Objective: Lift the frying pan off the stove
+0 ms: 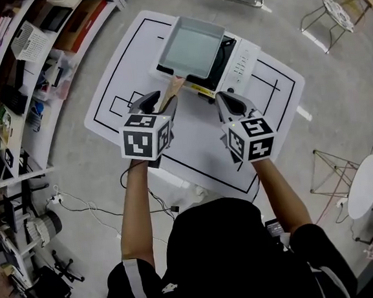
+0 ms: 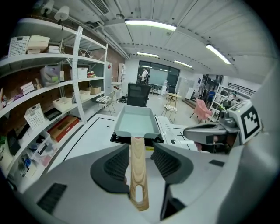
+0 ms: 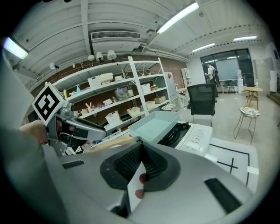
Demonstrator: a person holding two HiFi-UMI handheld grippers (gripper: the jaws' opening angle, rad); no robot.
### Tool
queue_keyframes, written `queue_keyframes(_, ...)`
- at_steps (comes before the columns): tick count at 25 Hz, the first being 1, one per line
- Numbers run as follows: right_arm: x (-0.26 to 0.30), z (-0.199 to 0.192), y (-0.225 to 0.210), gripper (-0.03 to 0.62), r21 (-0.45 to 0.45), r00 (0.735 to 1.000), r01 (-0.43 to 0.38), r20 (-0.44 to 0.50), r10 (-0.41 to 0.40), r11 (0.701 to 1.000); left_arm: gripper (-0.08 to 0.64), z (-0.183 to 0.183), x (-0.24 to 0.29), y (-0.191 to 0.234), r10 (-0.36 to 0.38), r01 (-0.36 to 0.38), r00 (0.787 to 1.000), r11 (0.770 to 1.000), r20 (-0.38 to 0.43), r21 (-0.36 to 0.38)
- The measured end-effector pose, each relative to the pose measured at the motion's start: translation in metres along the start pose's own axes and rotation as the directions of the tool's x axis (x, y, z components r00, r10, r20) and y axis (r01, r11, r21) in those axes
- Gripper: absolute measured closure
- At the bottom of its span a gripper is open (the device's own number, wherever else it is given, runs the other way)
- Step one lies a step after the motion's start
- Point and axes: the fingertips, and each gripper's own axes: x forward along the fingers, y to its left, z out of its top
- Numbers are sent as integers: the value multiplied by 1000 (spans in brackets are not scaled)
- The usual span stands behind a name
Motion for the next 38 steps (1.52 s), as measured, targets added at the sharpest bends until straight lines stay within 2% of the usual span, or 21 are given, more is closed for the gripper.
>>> queue_keyframes(7, 3, -6, -9, 592, 21, 1000, 2, -17, -2, 1000, 350, 1, 21, 4, -4, 4, 999, 1000, -52, -12)
queue_keyframes(13, 7, -13, -15, 592, 40, 1000, 2, -31, -1, 999, 334, -10, 42, 7, 10, -8, 993, 1000, -117, 23)
queue_keyframes(29, 14, -32, -24, 592, 84, 997, 5, -77, 2, 996, 331, -40, 73, 8, 18, 1, 959, 998, -281, 68)
queue_keyframes(32, 13, -35, -25, 592, 87, 996, 8, -85, -1, 996, 335, -44, 76, 8, 22, 6, 950, 996, -311, 90)
queue_keyframes(38, 14, -38, -27, 592, 92, 996, 11, -94, -2, 996, 424, -48, 78, 12, 35, -6, 944, 996, -329, 91)
